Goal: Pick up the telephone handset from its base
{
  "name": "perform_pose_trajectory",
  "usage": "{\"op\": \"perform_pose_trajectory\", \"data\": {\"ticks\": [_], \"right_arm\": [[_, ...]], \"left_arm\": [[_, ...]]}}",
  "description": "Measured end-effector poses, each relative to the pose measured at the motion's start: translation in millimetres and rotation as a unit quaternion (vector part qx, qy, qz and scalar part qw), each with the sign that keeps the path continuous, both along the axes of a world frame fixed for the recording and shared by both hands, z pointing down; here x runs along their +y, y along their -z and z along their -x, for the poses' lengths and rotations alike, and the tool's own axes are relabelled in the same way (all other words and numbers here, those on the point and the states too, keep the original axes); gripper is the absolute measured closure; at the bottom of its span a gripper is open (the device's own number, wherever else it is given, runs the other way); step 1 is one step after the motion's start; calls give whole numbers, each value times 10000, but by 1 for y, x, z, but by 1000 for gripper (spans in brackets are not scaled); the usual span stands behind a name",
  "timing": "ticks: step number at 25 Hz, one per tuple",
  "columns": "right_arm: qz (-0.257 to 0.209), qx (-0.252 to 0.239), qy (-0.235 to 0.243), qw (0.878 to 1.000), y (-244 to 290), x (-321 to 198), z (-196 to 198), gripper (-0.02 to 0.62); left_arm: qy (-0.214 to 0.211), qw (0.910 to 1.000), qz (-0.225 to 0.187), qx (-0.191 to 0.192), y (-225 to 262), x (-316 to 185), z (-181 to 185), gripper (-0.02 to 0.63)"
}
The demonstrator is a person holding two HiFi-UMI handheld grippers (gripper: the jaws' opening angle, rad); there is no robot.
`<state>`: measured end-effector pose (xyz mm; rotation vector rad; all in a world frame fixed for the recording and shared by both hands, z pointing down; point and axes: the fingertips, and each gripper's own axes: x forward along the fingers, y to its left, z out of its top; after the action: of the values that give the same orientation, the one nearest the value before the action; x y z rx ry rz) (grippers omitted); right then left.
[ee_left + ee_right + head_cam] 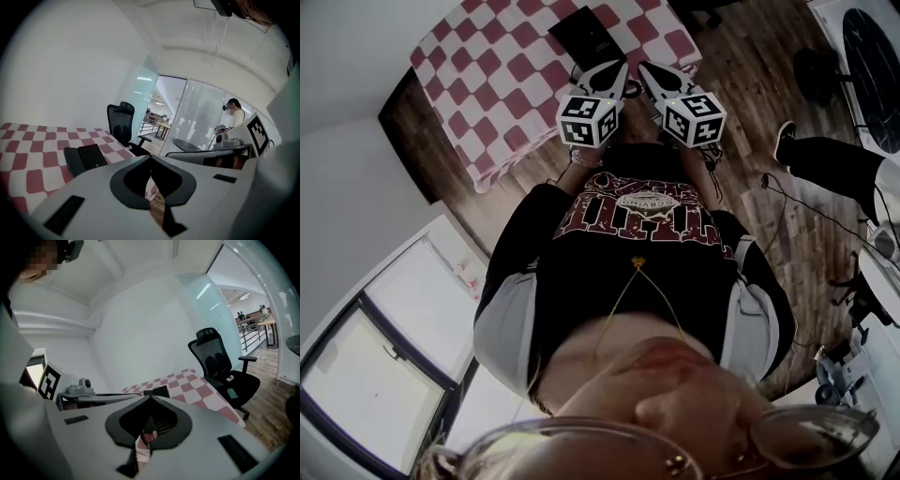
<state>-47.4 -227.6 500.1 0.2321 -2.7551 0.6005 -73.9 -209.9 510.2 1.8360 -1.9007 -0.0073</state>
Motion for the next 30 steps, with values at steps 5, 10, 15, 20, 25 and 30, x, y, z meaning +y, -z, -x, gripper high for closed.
{"op": "perform_pose_trajectory", "data": {"ticks": [5, 10, 15, 20, 25, 30], "right_arm": [[-6, 1, -10, 10000, -2, -14, 27, 577], [27, -4, 35, 10000, -4, -18, 54, 577], [29, 46, 43, 10000, -8, -21, 75, 577], [-41, 101, 37, 9999, -10, -25, 94, 577], [-120, 168, 55, 9998, -12, -28, 108, 577], [-197, 264, 167, 9993, -13, -33, 118, 577]], "left_arm": [[91, 10000, 32, -15, -3, -5, 32, 595], [116, 9999, 71, 16, -7, -10, 58, 595], [201, 9997, 111, 94, -12, -8, 83, 595], [213, 9996, 130, 122, -17, -4, 101, 595], [290, 9993, 166, 172, -19, 5, 117, 595], [432, 9987, 199, 191, -18, 12, 130, 595]]}}
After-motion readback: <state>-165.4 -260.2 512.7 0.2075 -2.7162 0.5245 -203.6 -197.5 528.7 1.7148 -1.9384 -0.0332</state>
